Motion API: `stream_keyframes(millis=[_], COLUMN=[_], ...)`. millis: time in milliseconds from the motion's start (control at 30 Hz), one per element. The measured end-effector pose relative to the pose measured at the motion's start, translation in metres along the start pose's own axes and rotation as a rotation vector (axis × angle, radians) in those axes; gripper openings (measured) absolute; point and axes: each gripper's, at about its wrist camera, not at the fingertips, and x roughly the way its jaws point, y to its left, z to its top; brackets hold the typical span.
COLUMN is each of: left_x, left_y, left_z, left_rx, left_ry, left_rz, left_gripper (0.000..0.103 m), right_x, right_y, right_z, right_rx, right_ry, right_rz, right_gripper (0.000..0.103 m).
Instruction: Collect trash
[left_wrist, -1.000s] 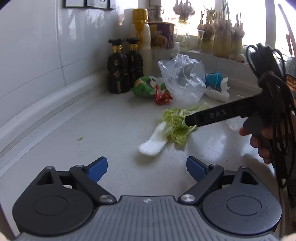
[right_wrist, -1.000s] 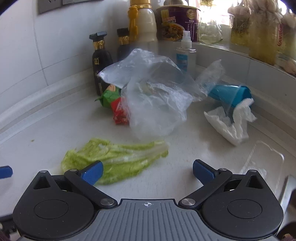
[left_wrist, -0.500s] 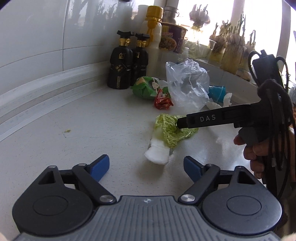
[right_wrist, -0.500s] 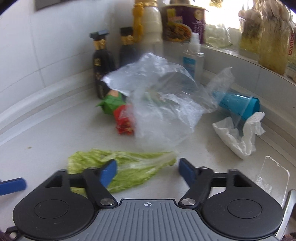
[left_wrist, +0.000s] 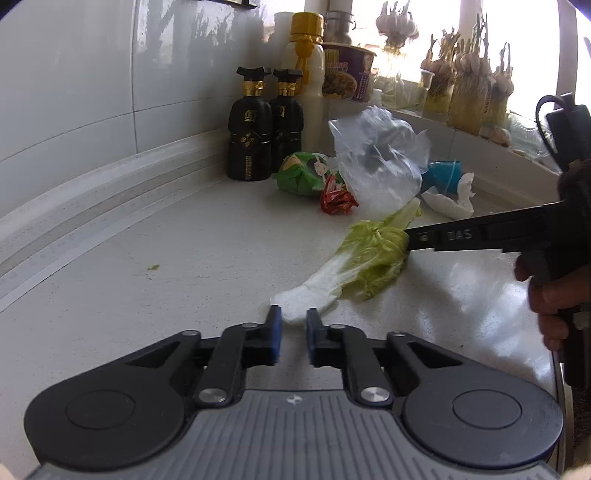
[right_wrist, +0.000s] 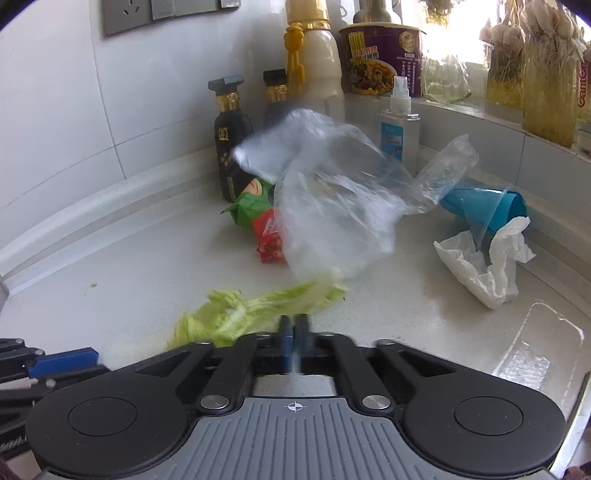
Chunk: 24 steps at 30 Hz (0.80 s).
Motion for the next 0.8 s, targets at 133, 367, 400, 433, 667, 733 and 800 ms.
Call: stream_keyframes(millis=[133, 367, 400, 433, 667, 733, 800], left_x=[-0.004, -0.015, -0.016, -0.016, -0.005, 0.003, 0.013], left_y=[0.002, 0.002, 0.002, 0.002, -0.004, -0.007, -0.011], left_z=[-0.003, -0.007, -0.007, -0.006, 0.004, 0.009, 0.013], left_rx=[-0.027, 0.002, 0.011, 0.018, 0.130, 0.172, 0.214], left_ry=[0.003, 0.022, 0.025, 0.026, 0.000, 0.006, 0.017], left_rz=[0.002, 0.016, 0.009, -0.001, -0.025, -0.034, -0.041], left_gripper=[0.000, 0.000, 0.002, 0.004, 0.046, 0.049, 0.051], right_x=[-0.012, -0.034, -0.036, -0.038, -0.051, -0.052, -0.052], right_y=[-0.003, -0.005, -0.005, -0.005, -0.010, -0.012, -0.014], right_z=[-0.002, -0.004, -0.005, -0.006, -0.012, -0.012, -0.012], right_rx=[-0.011, -0.028, -0.034, -0.038, -0.062, -0.071, -0.076], right_ry=[-0.011, -0.019, -0.013, -0.004, 0.097, 0.112, 0.122], right_rz=[0.015, 0.034, 0.031, 0.032, 0.035, 0.062, 0.083], right_gripper=[0.000, 0.000, 0.000, 0.000, 0.000, 0.010, 0.019])
